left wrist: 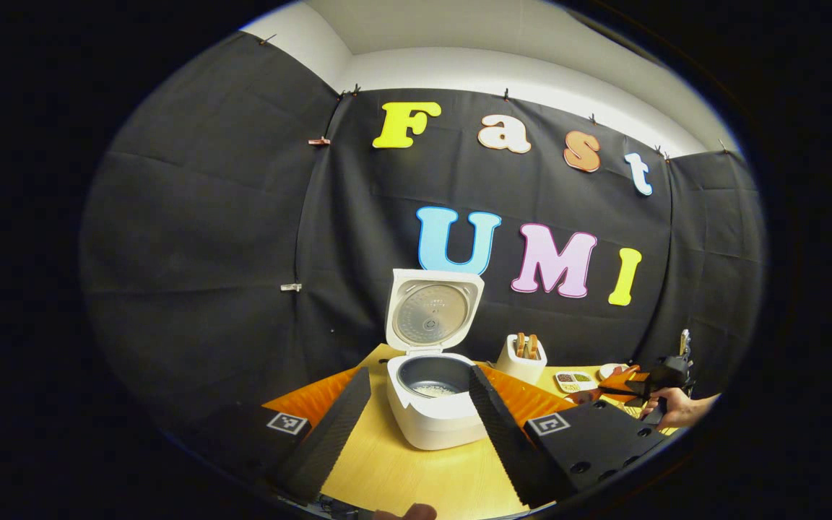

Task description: Close the left gripper, press the button to open the rice cooker; take a wooden spoon from the chopstick holder with the right hand, scoop a spoonful of rice and pour it into the rice cooker, then put the wooden spoon back into the chopstick holder.

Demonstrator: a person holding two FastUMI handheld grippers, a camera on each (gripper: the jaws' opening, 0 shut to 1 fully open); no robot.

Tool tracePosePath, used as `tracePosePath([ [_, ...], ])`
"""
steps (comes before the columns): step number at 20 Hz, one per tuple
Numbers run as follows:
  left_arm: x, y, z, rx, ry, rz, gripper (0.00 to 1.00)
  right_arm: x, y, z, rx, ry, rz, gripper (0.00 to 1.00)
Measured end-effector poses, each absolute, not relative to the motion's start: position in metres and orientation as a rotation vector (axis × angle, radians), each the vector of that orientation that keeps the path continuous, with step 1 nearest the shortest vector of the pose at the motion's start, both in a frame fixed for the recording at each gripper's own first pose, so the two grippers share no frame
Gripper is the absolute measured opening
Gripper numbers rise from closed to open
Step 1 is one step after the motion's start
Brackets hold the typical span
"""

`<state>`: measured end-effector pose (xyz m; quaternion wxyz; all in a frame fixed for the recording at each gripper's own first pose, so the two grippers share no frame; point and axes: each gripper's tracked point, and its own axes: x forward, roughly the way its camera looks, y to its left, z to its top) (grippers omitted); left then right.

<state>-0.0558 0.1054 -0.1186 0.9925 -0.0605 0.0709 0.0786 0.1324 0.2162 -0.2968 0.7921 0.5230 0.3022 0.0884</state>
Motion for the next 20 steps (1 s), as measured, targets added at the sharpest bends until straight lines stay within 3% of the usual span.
tracePosePath([
  [13,-0.060,0.111,-0.127,-0.133,0.147,0.172,0.95,0.157,0.292,-0.182,1.245,0.554,0.349,0.11],
  [20,-0.059,0.100,-0.128,-0.140,0.143,0.148,0.95,0.172,0.371,-0.161,1.255,0.576,0.424,0.11],
])
